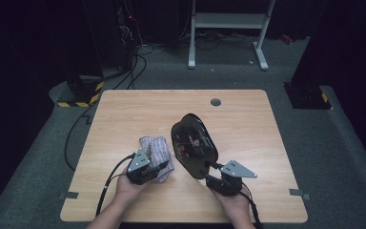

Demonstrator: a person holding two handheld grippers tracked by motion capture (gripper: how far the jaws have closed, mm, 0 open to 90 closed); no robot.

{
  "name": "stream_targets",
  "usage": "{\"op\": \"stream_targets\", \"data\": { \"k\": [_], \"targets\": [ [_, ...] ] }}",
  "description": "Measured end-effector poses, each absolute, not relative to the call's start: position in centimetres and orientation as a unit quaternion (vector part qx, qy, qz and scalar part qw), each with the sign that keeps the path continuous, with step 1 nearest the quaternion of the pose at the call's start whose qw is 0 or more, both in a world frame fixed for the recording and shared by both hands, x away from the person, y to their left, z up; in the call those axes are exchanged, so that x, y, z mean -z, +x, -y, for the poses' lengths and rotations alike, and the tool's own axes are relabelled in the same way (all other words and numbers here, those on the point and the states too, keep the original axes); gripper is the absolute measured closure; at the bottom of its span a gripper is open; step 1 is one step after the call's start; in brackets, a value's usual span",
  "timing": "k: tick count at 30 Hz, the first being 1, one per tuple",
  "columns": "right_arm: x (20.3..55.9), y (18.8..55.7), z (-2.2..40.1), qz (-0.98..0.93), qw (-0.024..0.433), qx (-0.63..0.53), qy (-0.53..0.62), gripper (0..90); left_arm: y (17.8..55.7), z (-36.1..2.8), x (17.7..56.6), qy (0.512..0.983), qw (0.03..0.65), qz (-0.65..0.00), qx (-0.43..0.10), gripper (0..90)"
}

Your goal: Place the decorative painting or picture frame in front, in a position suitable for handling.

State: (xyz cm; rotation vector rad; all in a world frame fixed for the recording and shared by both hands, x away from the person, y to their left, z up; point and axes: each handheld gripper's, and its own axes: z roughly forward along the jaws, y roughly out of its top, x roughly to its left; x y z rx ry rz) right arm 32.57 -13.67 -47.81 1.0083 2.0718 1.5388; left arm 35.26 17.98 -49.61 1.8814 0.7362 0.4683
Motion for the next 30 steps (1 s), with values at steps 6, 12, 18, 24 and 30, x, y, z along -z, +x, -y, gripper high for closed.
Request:
{"op": "stream_targets", "data": {
  "k": [6,12,18,24,30],
  "targets": [
    [45.5,32.5,13.8,-0.726,0.2,-0.56,0.345,54.5,35.4,-18.0,49.7,0.782,0.507,-0.307,-0.193,69.5],
    [43.9,32.9,14.0,-0.716,0.208,-0.566,0.351,54.0,35.4,-18.0,49.7,0.782,0.507,-0.306,-0.194,69.4],
    [41.9,33.8,14.3,-0.703,0.205,-0.585,0.349,54.2,35.4,-18.0,49.6,0.78,0.509,-0.307,-0.196,69.5],
    [40.8,33.8,13.9,-0.703,0.211,-0.587,0.342,56.5,35.3,-18.4,49.3,0.776,0.513,-0.307,-0.201,69.5],
    [42.0,33.7,14.3,-0.692,0.205,-0.591,0.36,61.8,35.0,-18.4,49.5,0.783,0.507,-0.302,-0.196,69.5]
  ]
}}
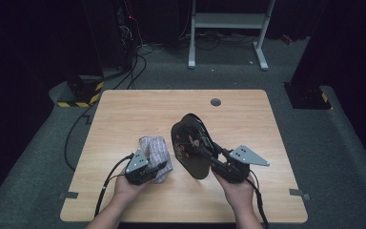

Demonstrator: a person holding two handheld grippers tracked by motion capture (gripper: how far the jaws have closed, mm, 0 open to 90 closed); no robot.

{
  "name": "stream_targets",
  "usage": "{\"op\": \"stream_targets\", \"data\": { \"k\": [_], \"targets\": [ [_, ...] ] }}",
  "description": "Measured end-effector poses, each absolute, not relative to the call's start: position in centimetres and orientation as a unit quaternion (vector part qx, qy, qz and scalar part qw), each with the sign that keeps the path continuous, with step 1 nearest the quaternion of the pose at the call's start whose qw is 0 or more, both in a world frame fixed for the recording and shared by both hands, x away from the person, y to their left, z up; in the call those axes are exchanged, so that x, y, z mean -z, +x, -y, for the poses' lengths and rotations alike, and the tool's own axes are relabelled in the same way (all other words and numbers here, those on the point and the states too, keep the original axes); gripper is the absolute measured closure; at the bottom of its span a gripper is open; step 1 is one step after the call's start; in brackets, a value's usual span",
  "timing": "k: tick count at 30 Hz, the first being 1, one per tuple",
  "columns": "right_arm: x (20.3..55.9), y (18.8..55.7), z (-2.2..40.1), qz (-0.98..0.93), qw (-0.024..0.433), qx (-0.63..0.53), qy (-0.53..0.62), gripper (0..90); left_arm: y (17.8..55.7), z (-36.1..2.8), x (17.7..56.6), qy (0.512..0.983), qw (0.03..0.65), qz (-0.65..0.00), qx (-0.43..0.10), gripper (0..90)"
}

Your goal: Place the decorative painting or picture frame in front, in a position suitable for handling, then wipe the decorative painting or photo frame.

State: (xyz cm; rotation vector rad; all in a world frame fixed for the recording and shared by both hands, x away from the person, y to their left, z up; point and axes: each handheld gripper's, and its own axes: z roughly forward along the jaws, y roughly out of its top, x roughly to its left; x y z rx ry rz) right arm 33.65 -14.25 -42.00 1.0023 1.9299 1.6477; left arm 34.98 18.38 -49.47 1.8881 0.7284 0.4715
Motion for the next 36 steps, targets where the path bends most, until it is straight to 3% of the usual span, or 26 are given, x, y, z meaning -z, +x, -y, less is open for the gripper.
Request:
{"op": "stream_targets", "data": {
  "k": [13,19,29,36],
  "targets": [
    [42.4,33.3,14.3,-0.696,0.209,-0.593,0.347,78.9,34.9,-17.6,49.4,0.789,0.498,-0.297,-0.204,69.5],
    [42.3,33.3,14.2,-0.694,0.203,-0.594,0.353,80.1,35.7,-16.3,49.8,0.789,0.499,-0.303,-0.19,69.5],
    [42.6,33.2,14.4,-0.682,0.205,-0.599,0.365,80.4,37.1,-11.1,51.0,0.808,0.471,-0.286,-0.209,70.2],
    [42.5,33.3,14.4,-0.68,0.21,-0.6,0.365,80.5,35.6,-9.6,50.1,0.816,0.486,-0.251,-0.188,70.8]
  ]
}}
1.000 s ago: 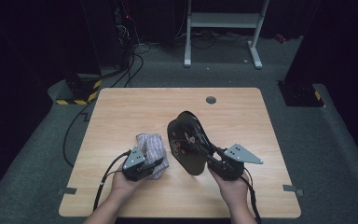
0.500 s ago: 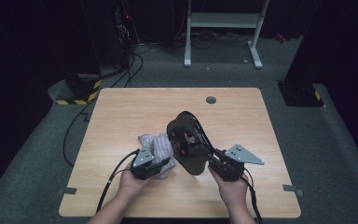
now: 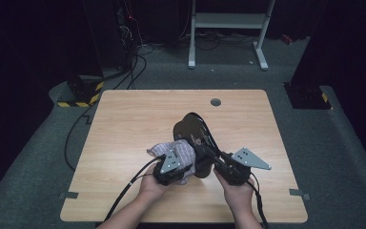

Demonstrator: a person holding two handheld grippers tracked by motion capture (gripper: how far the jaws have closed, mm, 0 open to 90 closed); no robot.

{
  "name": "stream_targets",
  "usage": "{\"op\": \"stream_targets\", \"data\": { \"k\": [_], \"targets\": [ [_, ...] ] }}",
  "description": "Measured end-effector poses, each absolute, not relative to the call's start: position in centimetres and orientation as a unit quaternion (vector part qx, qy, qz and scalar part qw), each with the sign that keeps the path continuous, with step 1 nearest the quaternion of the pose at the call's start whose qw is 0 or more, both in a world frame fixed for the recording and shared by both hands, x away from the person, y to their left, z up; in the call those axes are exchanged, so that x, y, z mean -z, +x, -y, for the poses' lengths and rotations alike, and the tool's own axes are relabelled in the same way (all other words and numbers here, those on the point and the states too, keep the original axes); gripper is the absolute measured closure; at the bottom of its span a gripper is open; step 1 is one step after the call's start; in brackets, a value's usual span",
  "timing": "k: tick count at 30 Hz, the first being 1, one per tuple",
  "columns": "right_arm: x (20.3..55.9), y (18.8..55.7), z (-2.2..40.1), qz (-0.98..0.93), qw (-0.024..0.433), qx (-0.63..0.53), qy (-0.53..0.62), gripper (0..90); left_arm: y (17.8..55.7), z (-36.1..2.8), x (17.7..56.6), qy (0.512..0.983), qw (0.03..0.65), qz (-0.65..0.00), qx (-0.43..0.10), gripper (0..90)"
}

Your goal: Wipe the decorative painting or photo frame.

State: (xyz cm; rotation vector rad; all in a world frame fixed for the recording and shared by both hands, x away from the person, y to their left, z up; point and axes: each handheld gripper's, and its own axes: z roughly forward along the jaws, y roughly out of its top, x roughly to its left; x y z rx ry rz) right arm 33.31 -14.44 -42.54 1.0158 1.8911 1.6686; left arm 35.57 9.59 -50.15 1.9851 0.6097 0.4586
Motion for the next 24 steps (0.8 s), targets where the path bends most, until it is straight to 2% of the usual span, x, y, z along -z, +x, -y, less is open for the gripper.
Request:
{"op": "stream_targets", "data": {
  "k": [9,16,24],
  "targets": [
    [42.7,33.3,14.5,-0.677,0.208,-0.604,0.366,80.4,32.4,-6.4,48.9,0.828,0.505,-0.189,-0.152,70.8],
    [42.7,33.4,14.7,-0.675,0.203,-0.606,0.368,80.4,32.9,-6.6,48.8,0.829,0.509,-0.191,-0.135,70.8],
    [42.8,33.6,14.8,-0.674,0.202,-0.607,0.37,80.4,35.1,-8.6,49.1,0.826,0.497,-0.217,-0.155,70.8]
  ]
}}
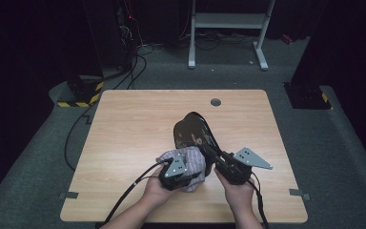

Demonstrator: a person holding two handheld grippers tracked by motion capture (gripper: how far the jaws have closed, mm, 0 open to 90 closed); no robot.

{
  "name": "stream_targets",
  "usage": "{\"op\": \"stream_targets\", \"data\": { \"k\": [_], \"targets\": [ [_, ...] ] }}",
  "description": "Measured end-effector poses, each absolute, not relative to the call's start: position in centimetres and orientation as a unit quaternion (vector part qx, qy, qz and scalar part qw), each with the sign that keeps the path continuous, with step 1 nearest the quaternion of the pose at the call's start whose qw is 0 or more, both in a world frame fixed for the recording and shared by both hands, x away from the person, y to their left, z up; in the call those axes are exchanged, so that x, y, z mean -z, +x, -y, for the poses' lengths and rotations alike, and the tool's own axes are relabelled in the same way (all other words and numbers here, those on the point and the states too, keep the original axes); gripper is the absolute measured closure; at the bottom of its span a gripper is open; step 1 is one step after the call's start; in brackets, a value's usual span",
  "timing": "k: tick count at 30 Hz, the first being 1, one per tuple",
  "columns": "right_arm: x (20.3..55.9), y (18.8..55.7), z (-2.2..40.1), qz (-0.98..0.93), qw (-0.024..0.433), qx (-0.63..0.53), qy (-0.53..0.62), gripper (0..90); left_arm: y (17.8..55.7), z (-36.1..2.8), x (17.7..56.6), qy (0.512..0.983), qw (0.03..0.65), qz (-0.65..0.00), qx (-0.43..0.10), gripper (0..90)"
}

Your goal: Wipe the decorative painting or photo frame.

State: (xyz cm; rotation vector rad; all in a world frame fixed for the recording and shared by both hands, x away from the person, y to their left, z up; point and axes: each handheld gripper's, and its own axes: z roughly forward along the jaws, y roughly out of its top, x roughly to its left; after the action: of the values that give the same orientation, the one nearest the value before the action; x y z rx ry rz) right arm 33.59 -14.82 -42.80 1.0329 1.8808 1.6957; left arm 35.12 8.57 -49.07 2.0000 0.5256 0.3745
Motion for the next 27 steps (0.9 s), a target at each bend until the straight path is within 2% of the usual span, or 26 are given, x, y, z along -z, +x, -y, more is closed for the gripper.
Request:
{"op": "stream_targets", "data": {
  "k": [13,20,27],
  "targets": [
    [42.9,33.6,14.7,-0.67,0.204,-0.609,0.372,80.3,39.8,-12.8,49.7,0.807,0.461,-0.304,-0.208,70.3],
    [42.9,33.7,14.7,-0.67,0.203,-0.609,0.373,80.3,39.1,-11.9,49.8,0.815,0.459,-0.292,-0.2,70.4],
    [42.9,33.6,14.6,-0.669,0.204,-0.61,0.373,80.3,36.2,-9.4,50.1,0.832,0.466,-0.244,-0.177,70.4]
  ]
}}
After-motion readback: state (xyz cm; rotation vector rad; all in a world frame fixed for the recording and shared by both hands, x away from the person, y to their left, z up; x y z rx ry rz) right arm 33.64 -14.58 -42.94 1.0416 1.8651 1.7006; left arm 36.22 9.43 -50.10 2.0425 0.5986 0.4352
